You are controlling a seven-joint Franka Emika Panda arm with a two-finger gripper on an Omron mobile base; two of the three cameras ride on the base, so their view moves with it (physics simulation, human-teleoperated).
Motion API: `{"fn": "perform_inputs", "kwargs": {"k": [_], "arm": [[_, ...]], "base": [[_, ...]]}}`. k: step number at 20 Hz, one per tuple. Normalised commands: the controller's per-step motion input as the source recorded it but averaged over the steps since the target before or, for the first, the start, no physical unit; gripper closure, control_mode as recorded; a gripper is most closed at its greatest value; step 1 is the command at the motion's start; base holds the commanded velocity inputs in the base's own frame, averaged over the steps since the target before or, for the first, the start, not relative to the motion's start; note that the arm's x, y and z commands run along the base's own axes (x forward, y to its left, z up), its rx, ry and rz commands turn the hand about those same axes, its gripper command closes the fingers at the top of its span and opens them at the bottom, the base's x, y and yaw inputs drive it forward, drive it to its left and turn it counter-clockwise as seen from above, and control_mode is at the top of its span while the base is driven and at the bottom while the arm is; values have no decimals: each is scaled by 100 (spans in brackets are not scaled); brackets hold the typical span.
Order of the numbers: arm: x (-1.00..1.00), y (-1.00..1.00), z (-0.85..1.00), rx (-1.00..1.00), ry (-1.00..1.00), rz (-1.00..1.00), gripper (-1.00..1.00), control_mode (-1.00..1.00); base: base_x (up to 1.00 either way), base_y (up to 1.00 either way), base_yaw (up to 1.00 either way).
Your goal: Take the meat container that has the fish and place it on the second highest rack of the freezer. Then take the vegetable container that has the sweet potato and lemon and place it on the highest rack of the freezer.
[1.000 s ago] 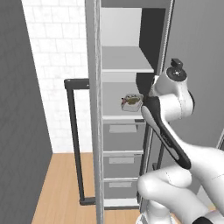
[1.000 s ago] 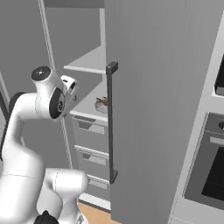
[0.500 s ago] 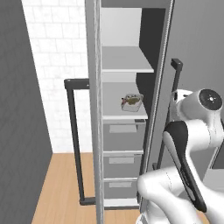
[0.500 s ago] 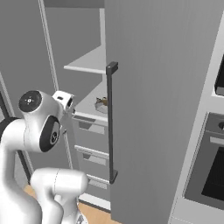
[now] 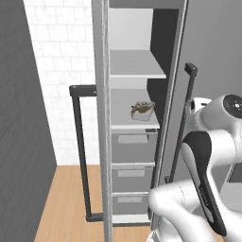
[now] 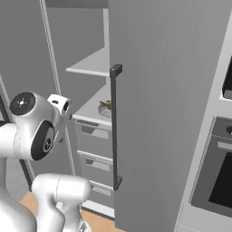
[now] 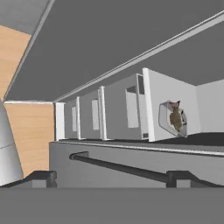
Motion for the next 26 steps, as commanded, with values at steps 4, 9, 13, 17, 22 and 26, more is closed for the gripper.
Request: {"fn": "perform_inputs", "kwargs": {"k": [4, 9, 13, 17, 22, 26], "arm": [[-26, 10, -6, -1, 0, 3, -100, -100], [-18, 0, -8, 0, 0, 0, -100, -100], [0, 0, 0, 0, 0, 0, -100, -100], [0, 0, 0, 0, 0, 0, -100, 100], [0, 0, 0, 0, 0, 0, -100, 100], [0, 0, 0, 0, 0, 0, -100, 100]], "base": [[0, 0, 0], [0, 0, 0], [0, 0, 0], [-89, -5, -30], [-86, -5, -60], [-31, -55, -47]]}}
